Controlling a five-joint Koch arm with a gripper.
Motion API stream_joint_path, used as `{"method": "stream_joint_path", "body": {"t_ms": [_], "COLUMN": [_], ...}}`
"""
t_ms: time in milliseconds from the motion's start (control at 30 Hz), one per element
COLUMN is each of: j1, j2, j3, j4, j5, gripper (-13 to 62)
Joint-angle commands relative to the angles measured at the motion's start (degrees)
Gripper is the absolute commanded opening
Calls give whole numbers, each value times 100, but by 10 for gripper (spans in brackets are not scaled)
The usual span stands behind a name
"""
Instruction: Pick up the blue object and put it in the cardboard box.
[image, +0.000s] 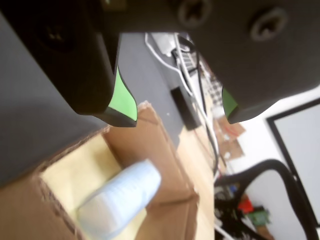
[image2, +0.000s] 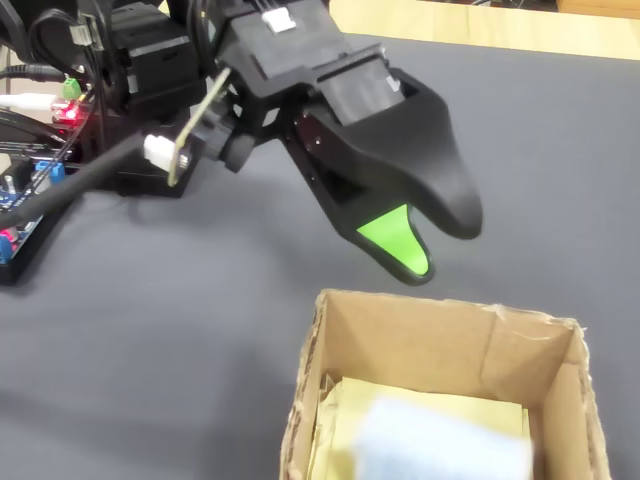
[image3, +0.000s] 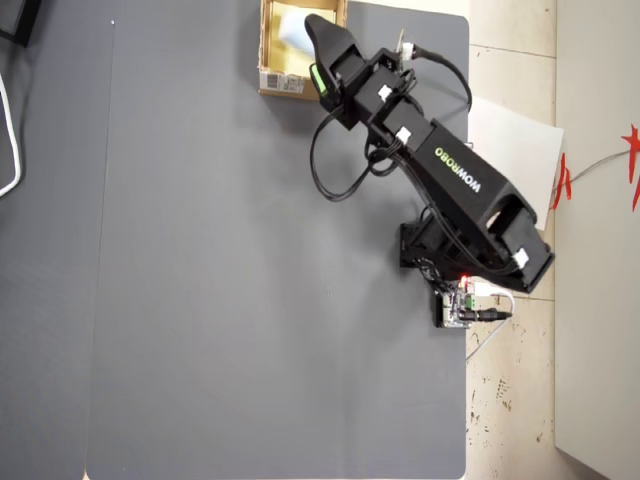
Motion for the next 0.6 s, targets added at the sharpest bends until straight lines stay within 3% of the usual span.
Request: {"method": "stream_joint_path", "body": {"t_ms": [0, 233, 567], "j1": [-229, -1802, -3164], "j2": [281, 1292, 2514], "j3": [-519, 527, 2294], "j4": [-26, 18, -123], "j5": [202, 413, 993], "gripper": [337, 337, 337]}}
